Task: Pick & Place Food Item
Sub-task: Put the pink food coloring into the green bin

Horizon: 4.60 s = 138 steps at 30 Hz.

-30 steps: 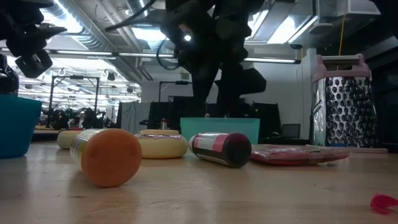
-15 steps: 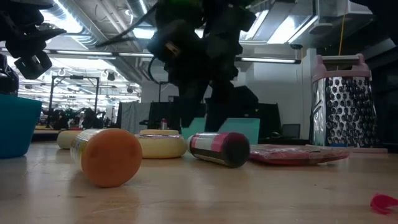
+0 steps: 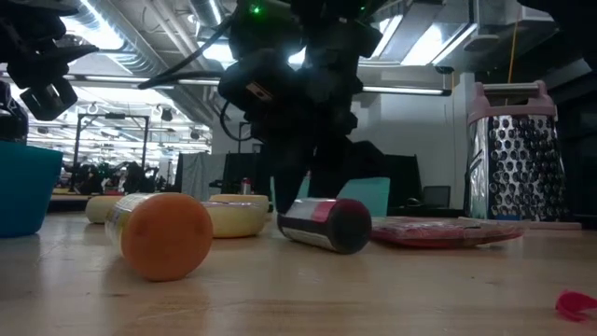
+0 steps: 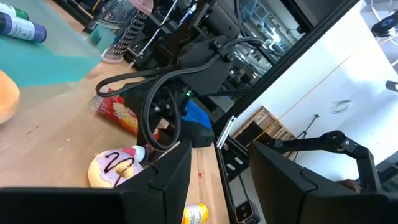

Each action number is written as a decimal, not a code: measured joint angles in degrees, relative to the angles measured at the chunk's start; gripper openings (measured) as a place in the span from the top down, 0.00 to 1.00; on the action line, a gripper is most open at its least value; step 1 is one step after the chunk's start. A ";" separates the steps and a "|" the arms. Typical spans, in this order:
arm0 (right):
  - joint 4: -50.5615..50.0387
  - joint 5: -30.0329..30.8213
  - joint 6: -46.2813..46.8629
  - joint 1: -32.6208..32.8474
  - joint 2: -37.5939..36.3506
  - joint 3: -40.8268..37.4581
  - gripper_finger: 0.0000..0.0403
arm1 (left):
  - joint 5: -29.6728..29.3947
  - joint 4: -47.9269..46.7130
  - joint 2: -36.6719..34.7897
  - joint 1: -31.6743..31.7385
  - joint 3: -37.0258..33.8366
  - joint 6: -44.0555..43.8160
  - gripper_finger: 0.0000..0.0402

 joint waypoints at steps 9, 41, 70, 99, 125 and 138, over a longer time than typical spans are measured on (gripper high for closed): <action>0.40 -1.09 -0.59 -0.19 -0.42 0.28 0.90 | -0.40 -0.09 0.00 0.00 0.00 0.03 0.61; -5.77 -1.39 5.49 0.96 -1.58 -0.05 0.43 | -0.53 -0.33 0.02 0.00 0.00 0.09 0.61; 6.80 2.66 7.60 -3.08 -11.42 -7.50 0.77 | -1.93 -0.33 0.02 0.00 0.00 -0.89 0.61; -7.59 7.80 -39.57 -27.85 -16.77 -7.34 0.78 | -8.69 -0.33 0.00 0.02 0.00 -0.89 0.61; -10.79 10.45 -57.23 -32.26 -7.13 -7.32 0.63 | -11.67 -0.33 0.02 0.02 0.00 -1.53 0.61; -14.43 11.13 -53.10 -31.80 -8.16 -7.34 0.43 | -12.29 -0.66 0.02 0.02 0.00 -1.97 0.61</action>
